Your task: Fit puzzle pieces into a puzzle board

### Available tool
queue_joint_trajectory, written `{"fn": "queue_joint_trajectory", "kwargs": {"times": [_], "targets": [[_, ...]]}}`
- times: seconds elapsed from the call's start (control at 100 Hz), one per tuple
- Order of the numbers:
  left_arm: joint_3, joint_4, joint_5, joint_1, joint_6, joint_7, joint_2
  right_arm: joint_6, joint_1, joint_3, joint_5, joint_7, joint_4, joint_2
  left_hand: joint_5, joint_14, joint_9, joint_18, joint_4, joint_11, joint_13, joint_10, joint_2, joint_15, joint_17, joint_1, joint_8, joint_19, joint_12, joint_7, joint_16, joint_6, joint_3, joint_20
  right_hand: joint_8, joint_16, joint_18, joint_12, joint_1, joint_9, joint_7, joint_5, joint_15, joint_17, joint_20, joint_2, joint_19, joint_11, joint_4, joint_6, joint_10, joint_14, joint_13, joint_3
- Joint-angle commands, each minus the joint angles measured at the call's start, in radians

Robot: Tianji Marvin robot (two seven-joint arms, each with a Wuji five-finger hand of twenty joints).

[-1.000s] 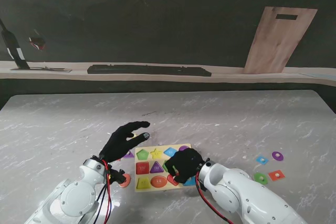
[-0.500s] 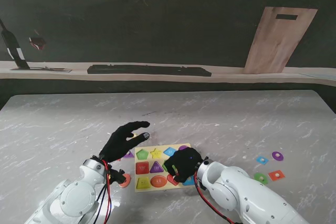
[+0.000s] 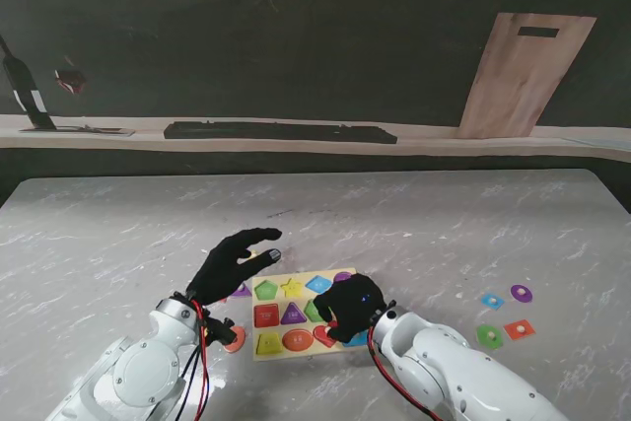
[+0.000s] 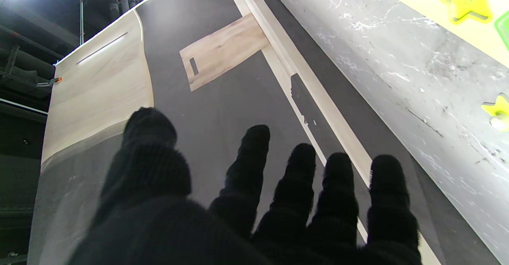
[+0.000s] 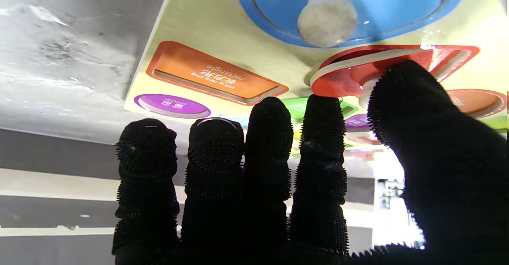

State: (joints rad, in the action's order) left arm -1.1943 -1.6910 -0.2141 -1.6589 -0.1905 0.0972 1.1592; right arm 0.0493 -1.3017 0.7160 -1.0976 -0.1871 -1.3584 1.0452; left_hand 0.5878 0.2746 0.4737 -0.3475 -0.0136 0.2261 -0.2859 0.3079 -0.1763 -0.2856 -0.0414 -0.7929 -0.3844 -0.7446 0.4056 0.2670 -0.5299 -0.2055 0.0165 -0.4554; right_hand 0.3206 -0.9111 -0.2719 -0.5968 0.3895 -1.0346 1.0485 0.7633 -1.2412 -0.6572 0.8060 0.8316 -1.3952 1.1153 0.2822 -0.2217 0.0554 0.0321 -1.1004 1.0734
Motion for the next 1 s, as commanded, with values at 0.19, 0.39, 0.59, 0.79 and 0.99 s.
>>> {"fn": "queue_joint_trajectory", "kwargs": {"times": [0.19,0.39,0.59,0.79,0.99], "targets": [[0.001,0.0,0.0,0.0,0.002,-0.002,0.002,0.052,-0.025,-0.004,-0.005,0.026,0.024,-0.012,0.024,-0.018,-0.001,-0.008,-0.014,-0.01,-0.027,-0.016,0.026,0.019,0.011,-0.009,0.005,-0.001,-0.01,-0.015,-0.006,0.026,-0.031,-0.014,-0.016,0.006,-0.025,0.02,0.137,-0.016,0.01,0.08,-0.011,0.006,0.008,-0.013,-0.029,0.012,-0.034,-0.071,0.003,-0.003,-0.014,0.031],[0.0,0.0,-0.002,0.0,0.003,0.0,0.002,0.099,-0.034,0.016,-0.004,0.069,0.006,-0.019,0.025,-0.018,-0.001,-0.009,-0.014,-0.01,-0.026,-0.015,0.025,0.019,0.011,-0.01,0.005,0.0,-0.01,-0.015,-0.006,0.027,-0.031,-0.014,-0.023,0.013,-0.01,0.033,0.158,0.032,-0.005,0.046,0.025,0.046,-0.005,-0.038,0.007,-0.008,-0.033,-0.084,0.0,-0.005,0.036,0.023],[-0.001,-0.001,-0.006,-0.001,0.001,0.003,0.002,0.153,-0.021,0.016,0.011,0.065,0.024,-0.019,0.025,-0.017,-0.001,-0.01,-0.014,-0.011,-0.026,-0.016,0.026,0.019,0.012,-0.01,0.005,0.0,-0.01,-0.015,-0.006,0.026,-0.031,-0.013,-0.017,0.013,0.001,0.035,0.191,0.067,-0.007,0.041,0.06,0.083,-0.012,-0.122,0.045,-0.031,-0.039,-0.1,-0.002,-0.004,0.073,-0.001],[0.0,-0.001,-0.005,-0.001,0.002,0.002,0.002,0.173,-0.007,0.004,0.018,0.037,0.046,-0.016,0.024,-0.019,-0.002,-0.008,-0.014,-0.01,-0.026,-0.017,0.028,0.02,0.011,-0.009,0.005,-0.001,-0.01,-0.016,-0.006,0.027,-0.031,-0.014,-0.004,0.013,0.007,0.037,0.201,0.073,0.0,0.041,0.067,0.085,-0.013,-0.144,0.05,-0.033,-0.04,-0.129,0.001,-0.011,0.08,-0.013],[-0.001,-0.001,-0.006,-0.001,0.001,0.003,0.002,0.151,0.006,-0.012,0.03,0.063,0.052,-0.016,0.025,-0.02,-0.001,-0.008,-0.014,-0.009,-0.026,-0.019,0.028,0.02,0.011,-0.009,0.005,-0.001,-0.01,-0.015,-0.005,0.029,-0.032,-0.014,-0.008,0.012,0.003,0.038,0.213,0.077,-0.011,0.034,0.069,0.092,-0.012,-0.15,0.054,-0.035,-0.041,-0.133,-0.009,-0.001,0.085,-0.021]]}}
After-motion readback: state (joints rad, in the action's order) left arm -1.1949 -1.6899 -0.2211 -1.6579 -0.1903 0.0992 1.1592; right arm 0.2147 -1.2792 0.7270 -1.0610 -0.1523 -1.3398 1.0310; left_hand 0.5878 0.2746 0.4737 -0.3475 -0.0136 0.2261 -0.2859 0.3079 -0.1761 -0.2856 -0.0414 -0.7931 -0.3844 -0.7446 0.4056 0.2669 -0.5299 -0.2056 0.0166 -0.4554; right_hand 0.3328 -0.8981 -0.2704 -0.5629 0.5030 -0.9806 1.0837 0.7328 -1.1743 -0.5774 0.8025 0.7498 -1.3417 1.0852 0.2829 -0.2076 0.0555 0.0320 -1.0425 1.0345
